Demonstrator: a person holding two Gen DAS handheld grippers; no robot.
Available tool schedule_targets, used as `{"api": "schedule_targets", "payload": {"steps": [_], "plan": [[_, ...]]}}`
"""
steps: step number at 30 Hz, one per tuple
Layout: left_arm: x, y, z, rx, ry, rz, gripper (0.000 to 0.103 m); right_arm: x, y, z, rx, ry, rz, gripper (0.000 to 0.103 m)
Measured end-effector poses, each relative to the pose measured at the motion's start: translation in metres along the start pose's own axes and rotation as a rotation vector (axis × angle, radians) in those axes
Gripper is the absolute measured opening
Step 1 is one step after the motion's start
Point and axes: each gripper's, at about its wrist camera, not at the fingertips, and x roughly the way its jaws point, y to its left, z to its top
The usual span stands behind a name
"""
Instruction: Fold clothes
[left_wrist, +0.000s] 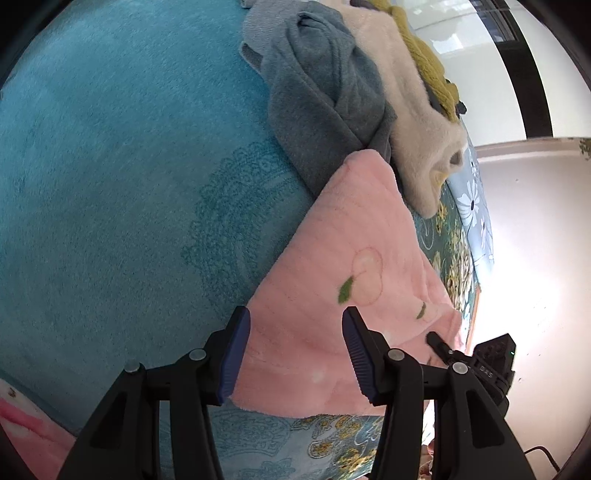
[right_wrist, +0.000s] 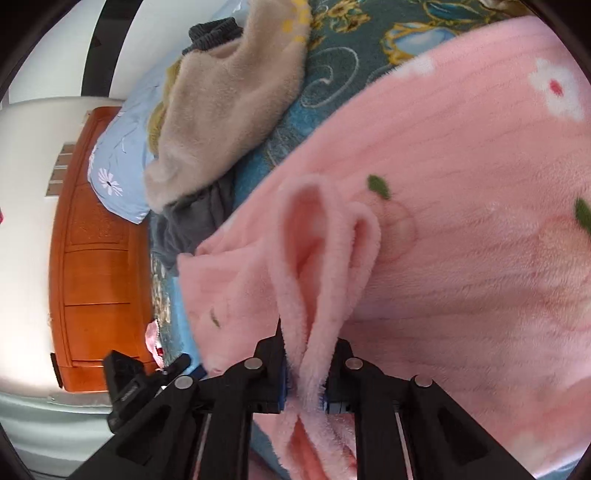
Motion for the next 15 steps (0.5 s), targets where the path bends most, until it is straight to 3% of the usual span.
{"api": "schedule_targets", "payload": {"steps": [6, 9, 13, 15], "plan": [[-0.007, 0.0, 0.007, 0.003, -0.011, -0.057, 0.053, -0.054, 0.049, 0.002, -0.151, -0.105, 0.177, 0.013], [-0.004, -0.005, 0.009, 0.031, 0.008, -0.058, 0.054, -0.06, 0.035, 0.006, -0.152, -0.125, 0.08, 0.013], [-0.003, -0.013, 0.012, 0.075, 0.022, -0.063, 0.062, -0.025, -0.023, 0.016, -0.026, -0.041, -0.179, 0.013], [-0.003, -0.019, 0.013, 0.099, 0.02, -0.075, 0.07, -0.014, -0.035, 0.014, 0.001, -0.029, -0.191, 0.013]]}}
